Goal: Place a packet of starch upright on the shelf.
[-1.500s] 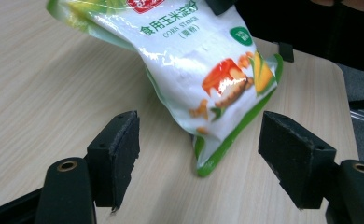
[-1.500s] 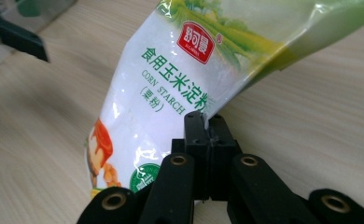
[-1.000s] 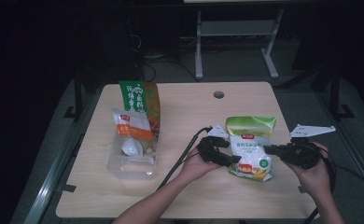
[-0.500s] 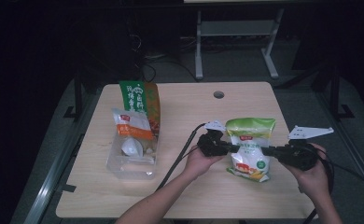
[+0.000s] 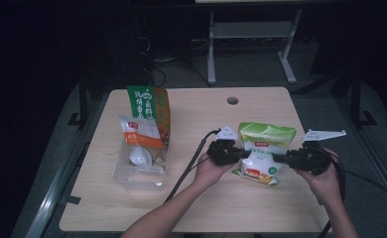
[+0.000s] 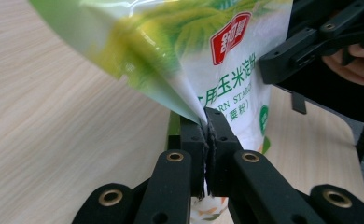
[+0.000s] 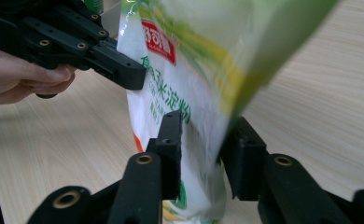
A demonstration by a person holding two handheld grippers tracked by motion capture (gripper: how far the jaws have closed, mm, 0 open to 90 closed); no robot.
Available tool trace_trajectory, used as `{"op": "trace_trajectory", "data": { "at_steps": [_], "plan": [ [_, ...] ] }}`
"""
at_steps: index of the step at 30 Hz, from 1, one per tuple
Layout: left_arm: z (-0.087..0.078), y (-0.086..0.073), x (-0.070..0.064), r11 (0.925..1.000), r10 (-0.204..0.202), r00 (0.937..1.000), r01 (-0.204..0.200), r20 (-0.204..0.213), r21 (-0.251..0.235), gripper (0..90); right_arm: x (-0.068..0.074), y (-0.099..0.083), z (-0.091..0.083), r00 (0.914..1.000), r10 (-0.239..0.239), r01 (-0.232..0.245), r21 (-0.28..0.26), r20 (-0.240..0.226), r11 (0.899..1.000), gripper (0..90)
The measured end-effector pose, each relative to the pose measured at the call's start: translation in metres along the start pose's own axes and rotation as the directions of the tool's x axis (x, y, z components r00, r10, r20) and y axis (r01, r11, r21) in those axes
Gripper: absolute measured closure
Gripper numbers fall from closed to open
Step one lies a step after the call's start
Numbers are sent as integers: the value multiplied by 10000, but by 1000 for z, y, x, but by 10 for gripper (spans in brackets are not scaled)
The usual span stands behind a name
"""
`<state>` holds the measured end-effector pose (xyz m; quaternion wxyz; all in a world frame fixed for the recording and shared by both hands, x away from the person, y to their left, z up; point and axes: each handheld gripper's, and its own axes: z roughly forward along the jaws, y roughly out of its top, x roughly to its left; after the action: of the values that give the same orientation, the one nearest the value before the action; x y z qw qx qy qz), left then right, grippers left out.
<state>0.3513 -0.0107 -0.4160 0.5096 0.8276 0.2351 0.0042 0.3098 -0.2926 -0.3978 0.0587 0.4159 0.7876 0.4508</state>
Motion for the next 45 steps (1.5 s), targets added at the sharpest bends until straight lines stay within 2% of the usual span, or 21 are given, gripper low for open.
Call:
{"op": "trace_trajectory", "data": {
  "at_steps": [3, 6, 9, 12, 15, 18, 24, 27, 31, 38, 45],
  "plan": [
    [-1, 0, 0, 10000, -1, 10000, 1, 4, 18, 874, -1, 3, 6, 9993, 43, -38, 130, -360, 9999, 625],
    [-1, 0, -2, 9999, 100, 9999, -99, -54, 60, 869, 4, 5, 13, 9992, -254, 265, 364, -298, 9990, 623],
    [-3, 0, -3, 9997, 214, 9997, -211, -152, 156, 862, 8, 6, 17, 9989, -453, 456, 524, -72, 9976, 678],
    [-6, -1, -4, 9994, 285, 9993, -280, -234, 189, 835, 8, 6, 18, 9992, -371, 377, 524, -118, 9979, 738],
    [-10, -2, -2, 9995, 210, 9994, -204, -266, 239, 772, 11, 5, 18, 9990, -450, 445, 659, 59, 9968, 820],
    [-18, -5, 0, 9998, 106, 9998, -103, -168, 197, 714, 13, 5, 18, 9985, -477, 458, 688, 257, 9966, 840],
    [-33, -14, 0, 9993, 188, 9997, -182, -177, 342, 647, 15, 6, 18, 9976, -534, 505, 657, 444, 9966, 854],
    [-41, -21, -6, 9977, 490, 9984, -475, -300, 476, 628, 19, 7, 17, 9978, -498, 471, 626, 427, 9969, 858],
    [-51, -29, -13, 9955, 824, 9960, -806, -348, 499, 600, 23, 10, 17, 9966, -698, 668, 667, 439, 9955, 860],
    [-67, -39, -19, 9941, 990, 9945, -973, -335, 488, 550, 27, 15, 17, 9967, -736, 707, 808, 337, 9942, 863],
    [-79, -47, -18, 9948, 916, 9955, -903, -257, 471, 513, 28, 18, 17, 9975, -684, 669, 774, 165, 9947, 866]
  ]
}}
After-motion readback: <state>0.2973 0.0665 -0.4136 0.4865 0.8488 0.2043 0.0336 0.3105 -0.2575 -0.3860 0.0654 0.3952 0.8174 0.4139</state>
